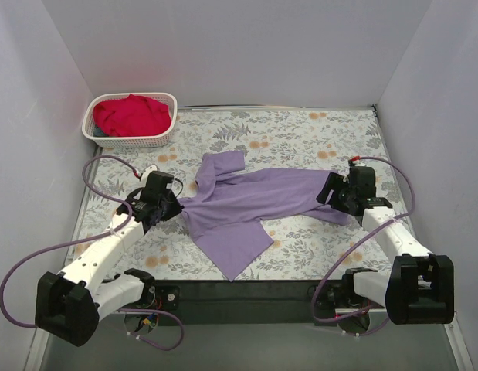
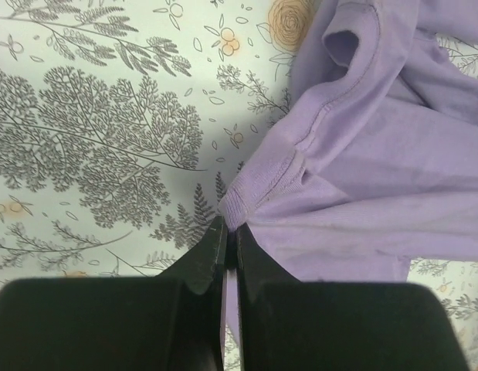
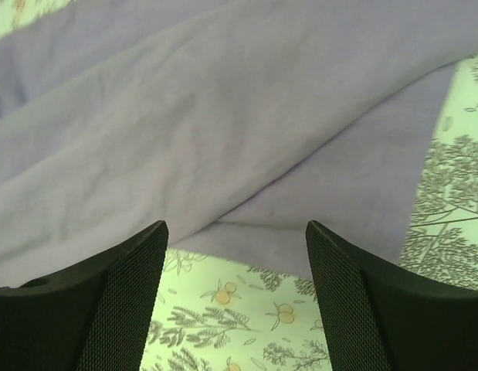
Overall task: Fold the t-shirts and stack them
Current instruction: Flatten the tshirt out
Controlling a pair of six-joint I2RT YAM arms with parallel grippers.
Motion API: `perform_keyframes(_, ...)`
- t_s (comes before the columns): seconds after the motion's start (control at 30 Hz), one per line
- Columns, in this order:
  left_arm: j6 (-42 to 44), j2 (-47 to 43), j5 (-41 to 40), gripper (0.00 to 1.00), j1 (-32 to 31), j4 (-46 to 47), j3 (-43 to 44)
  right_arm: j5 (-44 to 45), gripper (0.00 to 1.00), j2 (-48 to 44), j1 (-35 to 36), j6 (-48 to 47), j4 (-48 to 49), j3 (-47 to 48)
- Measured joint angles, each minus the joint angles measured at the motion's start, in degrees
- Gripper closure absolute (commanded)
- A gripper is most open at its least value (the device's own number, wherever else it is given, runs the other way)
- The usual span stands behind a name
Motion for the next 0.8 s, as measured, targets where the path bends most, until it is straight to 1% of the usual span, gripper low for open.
perform_keyframes(0.27,6.36,-0.94,0.87,1.0,2.4,2.8,-2.84,0.96,0.36,5.16,-9.49,5.86,6.97,-0.37)
perform_keyframes(0.5,9.75,-1.53,2.64,1.0,4.72,5.66,-3.8,3.17,0.38,9.25,-16.9,8.24,11.76,-0.24)
perform_keyframes(0.63,10.8,-2.14,4.13,1.0,5.81,6.93,-4.11,3.58,0.39,12.37,-19.56,8.7,14.51,-0.2)
perform_keyframes(0.8,11.41,-2.51,4.94,1.0,6.23,7.34,-4.13,3.82,0.41,15.34,-21.09,9.01,17.14,-0.2)
